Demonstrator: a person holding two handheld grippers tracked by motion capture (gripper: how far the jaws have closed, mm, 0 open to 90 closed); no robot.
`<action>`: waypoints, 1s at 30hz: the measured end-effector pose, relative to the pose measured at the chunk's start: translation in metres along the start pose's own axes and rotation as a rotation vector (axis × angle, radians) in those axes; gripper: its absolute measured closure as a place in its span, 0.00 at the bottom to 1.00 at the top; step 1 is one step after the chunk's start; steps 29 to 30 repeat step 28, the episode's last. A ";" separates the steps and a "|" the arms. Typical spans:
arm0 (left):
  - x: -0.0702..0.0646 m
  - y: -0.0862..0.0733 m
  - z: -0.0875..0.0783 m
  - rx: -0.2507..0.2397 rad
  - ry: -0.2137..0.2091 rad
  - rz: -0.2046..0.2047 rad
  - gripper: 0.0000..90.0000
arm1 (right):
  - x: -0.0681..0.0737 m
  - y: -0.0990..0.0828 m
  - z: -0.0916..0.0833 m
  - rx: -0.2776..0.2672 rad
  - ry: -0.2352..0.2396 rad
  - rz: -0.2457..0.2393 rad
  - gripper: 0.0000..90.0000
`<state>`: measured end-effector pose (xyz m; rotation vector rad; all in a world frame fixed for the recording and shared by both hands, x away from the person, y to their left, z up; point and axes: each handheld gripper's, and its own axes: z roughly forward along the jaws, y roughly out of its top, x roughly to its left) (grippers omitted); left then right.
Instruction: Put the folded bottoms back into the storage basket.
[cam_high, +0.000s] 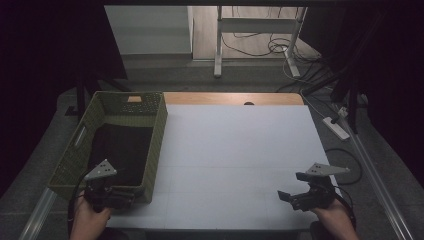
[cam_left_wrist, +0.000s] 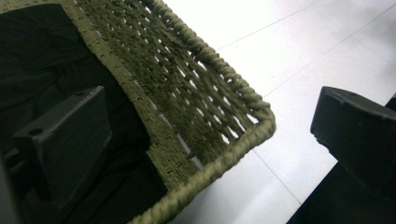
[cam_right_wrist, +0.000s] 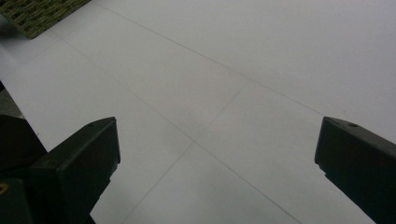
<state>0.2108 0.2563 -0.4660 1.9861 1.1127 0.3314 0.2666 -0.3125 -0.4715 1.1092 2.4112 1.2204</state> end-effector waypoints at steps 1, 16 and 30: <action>0.000 -0.001 0.000 -0.003 -0.003 -0.004 0.00 | 0.000 -0.002 -0.002 -0.004 -0.005 0.001 0.01; 0.003 -0.015 -0.001 -0.013 0.004 -0.033 0.00 | 0.004 -0.016 -0.020 -0.044 -0.056 0.024 0.01; 0.004 -0.017 -0.001 -0.017 0.004 -0.048 0.00 | 0.004 -0.018 -0.023 -0.034 -0.066 0.027 0.01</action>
